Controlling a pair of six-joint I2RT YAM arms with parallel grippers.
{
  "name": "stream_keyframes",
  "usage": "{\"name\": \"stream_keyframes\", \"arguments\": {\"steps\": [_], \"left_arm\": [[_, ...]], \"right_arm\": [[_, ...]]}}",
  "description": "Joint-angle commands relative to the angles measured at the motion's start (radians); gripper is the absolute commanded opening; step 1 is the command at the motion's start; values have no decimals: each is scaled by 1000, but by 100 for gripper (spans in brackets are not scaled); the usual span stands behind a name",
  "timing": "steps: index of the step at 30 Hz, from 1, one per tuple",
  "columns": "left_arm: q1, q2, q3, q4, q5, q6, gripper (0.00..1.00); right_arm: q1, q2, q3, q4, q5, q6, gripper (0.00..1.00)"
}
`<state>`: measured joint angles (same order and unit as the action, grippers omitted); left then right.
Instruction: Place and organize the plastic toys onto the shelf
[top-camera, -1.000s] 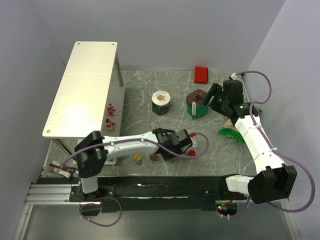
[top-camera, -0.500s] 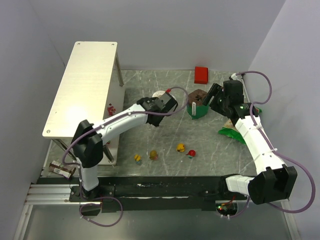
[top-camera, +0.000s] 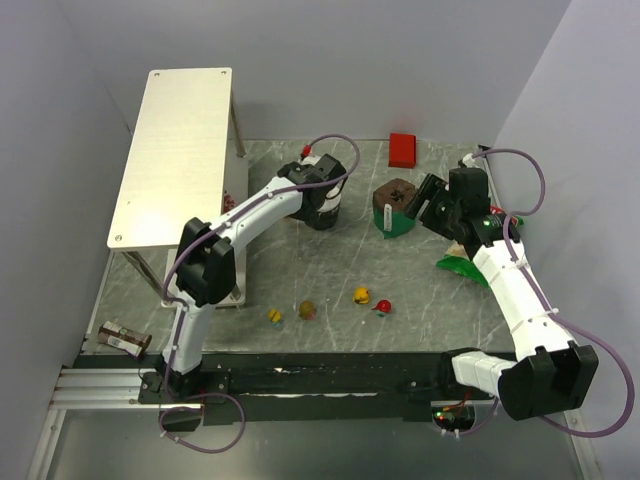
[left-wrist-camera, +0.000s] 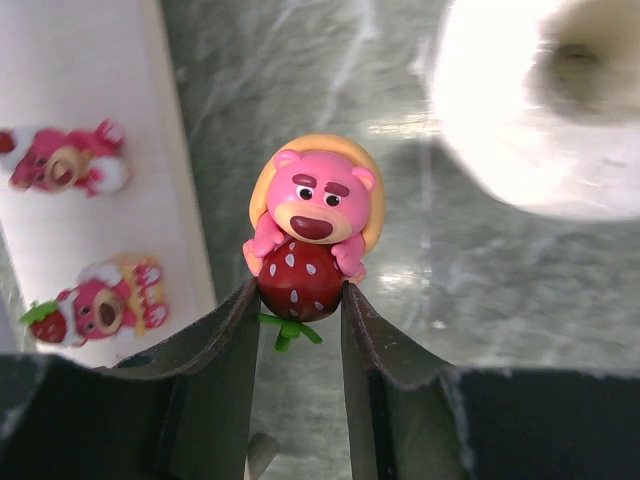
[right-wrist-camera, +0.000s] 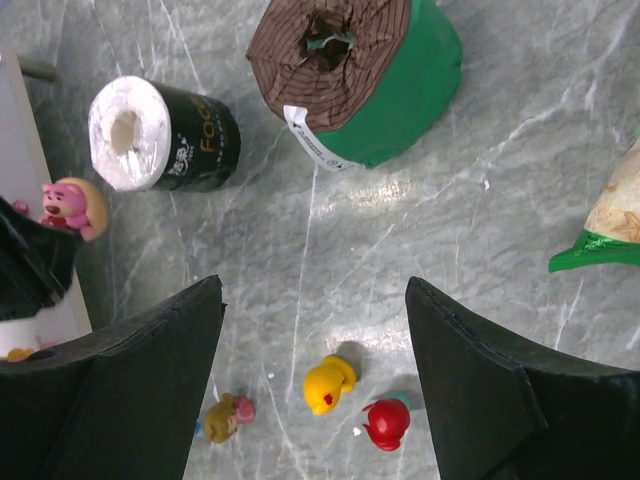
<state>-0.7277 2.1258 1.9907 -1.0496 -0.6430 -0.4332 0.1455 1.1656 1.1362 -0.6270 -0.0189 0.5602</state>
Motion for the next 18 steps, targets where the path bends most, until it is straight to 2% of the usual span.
{"name": "stream_keyframes", "arguments": {"steps": [1, 8, 18], "left_arm": [[11, -26, 23, -49, -70, -71, 1], [10, -89, -9, -44, -53, -95, 1], [-27, -245, -20, -59, -18, -104, 1]], "right_arm": [[-7, -35, -19, 13, -30, -14, 80], [-3, -17, -39, 79, -163, -40, 80], [126, 62, -39, 233, -292, -39, 79]]}}
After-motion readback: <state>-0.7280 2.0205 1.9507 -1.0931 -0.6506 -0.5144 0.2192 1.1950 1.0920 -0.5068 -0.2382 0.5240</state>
